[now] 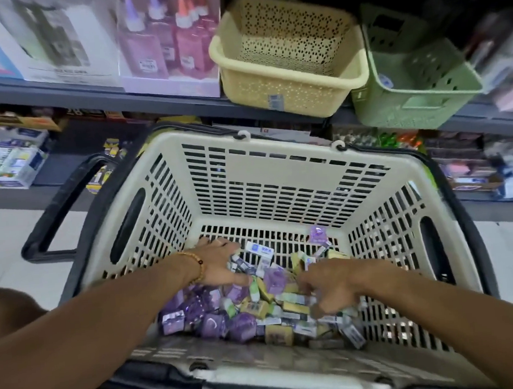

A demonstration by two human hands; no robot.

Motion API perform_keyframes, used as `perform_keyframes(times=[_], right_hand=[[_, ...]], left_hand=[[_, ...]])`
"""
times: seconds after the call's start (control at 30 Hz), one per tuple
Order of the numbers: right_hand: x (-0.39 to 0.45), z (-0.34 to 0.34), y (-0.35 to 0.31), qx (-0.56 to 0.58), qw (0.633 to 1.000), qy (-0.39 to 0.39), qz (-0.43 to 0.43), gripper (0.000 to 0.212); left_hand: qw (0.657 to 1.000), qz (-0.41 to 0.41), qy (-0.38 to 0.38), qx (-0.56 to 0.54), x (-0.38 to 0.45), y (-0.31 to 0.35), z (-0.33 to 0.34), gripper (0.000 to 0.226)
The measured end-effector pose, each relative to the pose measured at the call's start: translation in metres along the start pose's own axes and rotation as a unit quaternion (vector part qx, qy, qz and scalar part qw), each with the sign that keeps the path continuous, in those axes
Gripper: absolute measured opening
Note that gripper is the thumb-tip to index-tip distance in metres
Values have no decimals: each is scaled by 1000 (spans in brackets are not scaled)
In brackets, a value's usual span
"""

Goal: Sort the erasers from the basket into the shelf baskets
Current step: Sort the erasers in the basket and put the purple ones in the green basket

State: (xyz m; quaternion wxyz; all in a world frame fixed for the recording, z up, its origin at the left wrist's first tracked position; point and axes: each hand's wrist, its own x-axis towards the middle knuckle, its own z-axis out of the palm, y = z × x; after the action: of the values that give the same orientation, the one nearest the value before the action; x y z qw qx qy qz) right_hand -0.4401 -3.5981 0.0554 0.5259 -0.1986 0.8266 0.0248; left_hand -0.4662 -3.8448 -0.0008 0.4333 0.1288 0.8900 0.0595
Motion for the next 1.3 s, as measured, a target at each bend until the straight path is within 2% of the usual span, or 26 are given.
perform_keyframes(times=[0.07,0.17,0.23,0.27,0.4,0.47,0.53,0.6,0.7,0.8,0.87,0.93,1.0,1.2,1.3], right_hand=[[-9,6,1,4,1000,12,19,60],[-2,-6,1,21,990,140,11,53],[18,-17,-6,57,974,218,-6,54],[31,-22,-12,77,969,233,-14,58],[72,-27,-33,79,979,187,-33,69],[80,-25,-30,105,977,179,-56,56],[82,-23,-23,175,970,149,-82,30],[82,-21,-19,201,968,122,-90,16],[82,-24,-20,179,971,134,-91,11],[86,-27,-16,191,967,136,-100,16],[90,-26,-9,256,948,163,-93,8],[95,-27,0,321,916,234,-64,11],[100,-27,7,361,886,288,-41,15],[107,-22,11,436,838,324,-50,26],[107,-22,8,413,842,346,-21,36]], left_hand=[[1000,4,5,14,0,1,-4,117],[1000,13,5,20,1,3,-8,121],[1000,21,-1,9,5,0,-12,114],[1000,22,0,-3,7,-2,-14,108],[998,22,30,-52,12,-8,-17,76],[998,12,49,-48,12,-10,-18,65],[998,0,46,-54,12,-10,-18,64],[997,0,52,-61,9,-10,-18,68],[996,5,59,-71,6,-9,-20,70],[991,16,55,-124,6,-6,-19,63],[987,32,53,-148,7,-4,-17,64],[989,51,48,-133,9,-2,-15,66],[988,54,53,-137,11,-2,-15,57],[977,62,123,-163,19,-2,-11,33],[979,84,126,-134,23,4,-11,39]])
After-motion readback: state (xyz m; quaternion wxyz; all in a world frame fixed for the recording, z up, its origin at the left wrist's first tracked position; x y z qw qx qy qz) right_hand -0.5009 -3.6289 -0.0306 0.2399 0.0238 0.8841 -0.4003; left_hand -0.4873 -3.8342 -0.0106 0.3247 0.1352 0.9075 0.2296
